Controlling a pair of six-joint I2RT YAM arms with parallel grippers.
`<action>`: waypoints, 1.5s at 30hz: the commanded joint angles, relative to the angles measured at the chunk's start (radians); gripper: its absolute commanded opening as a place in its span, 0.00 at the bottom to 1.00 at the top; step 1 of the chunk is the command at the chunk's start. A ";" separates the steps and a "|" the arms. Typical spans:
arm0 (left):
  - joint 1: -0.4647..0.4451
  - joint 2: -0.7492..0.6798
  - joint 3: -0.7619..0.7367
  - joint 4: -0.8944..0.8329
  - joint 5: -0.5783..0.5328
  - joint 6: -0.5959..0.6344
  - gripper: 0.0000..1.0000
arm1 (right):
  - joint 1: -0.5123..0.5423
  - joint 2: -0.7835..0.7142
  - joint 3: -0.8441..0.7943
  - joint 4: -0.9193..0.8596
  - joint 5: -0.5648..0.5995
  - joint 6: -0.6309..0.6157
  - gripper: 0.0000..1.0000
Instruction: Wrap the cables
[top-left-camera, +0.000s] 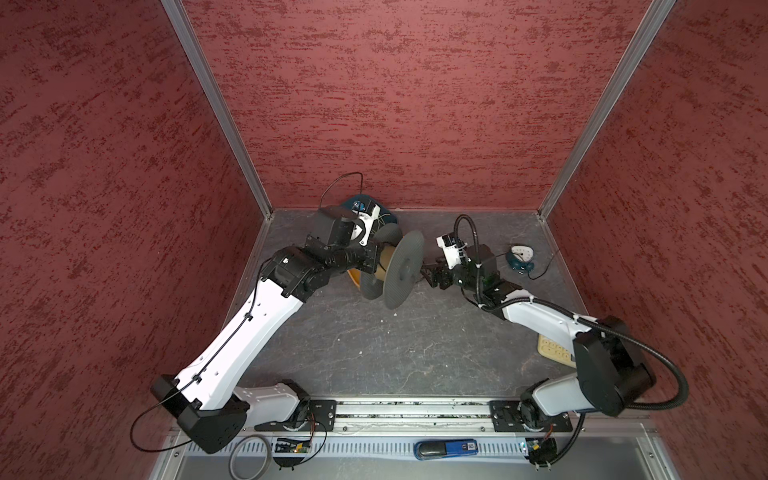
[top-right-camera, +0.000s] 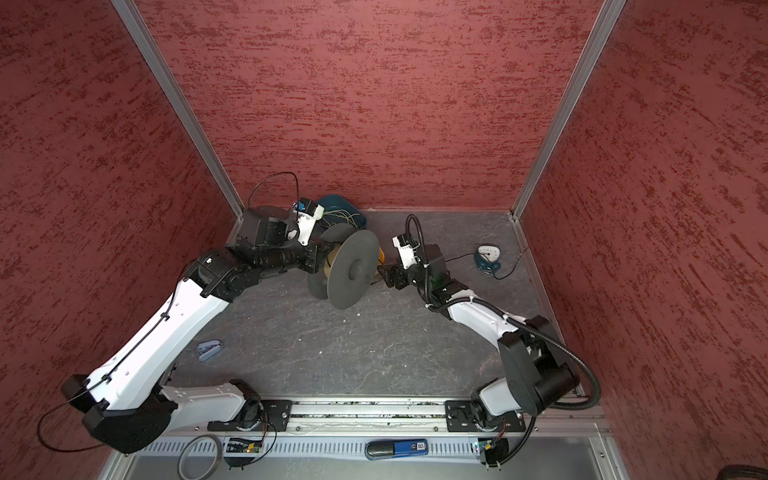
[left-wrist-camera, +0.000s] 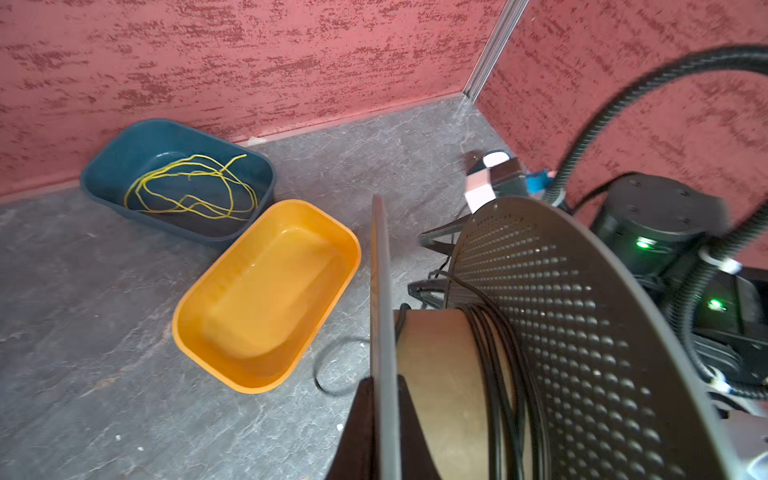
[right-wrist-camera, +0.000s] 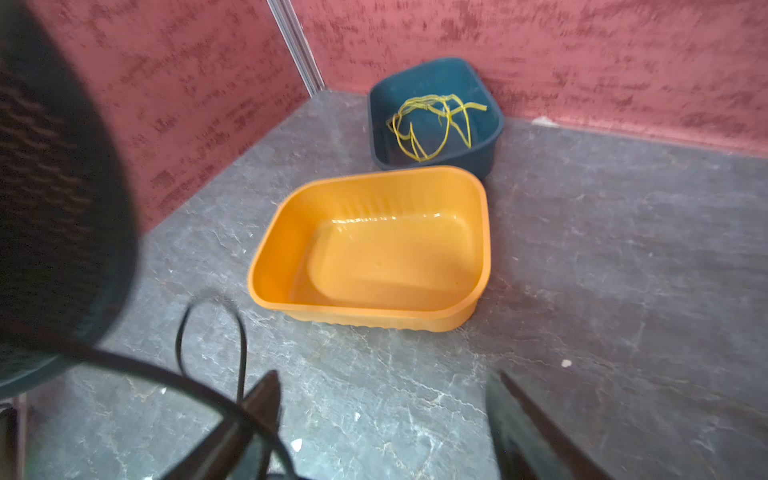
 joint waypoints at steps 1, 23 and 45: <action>0.023 -0.034 0.042 0.113 0.055 -0.042 0.00 | -0.004 -0.097 -0.034 -0.011 -0.003 0.016 0.84; 0.060 -0.082 0.029 0.166 0.170 -0.059 0.00 | -0.043 -0.240 -0.255 0.133 0.211 0.585 0.80; 0.100 -0.057 0.038 0.138 0.191 -0.100 0.00 | -0.057 -0.258 -0.251 0.020 0.214 0.116 0.85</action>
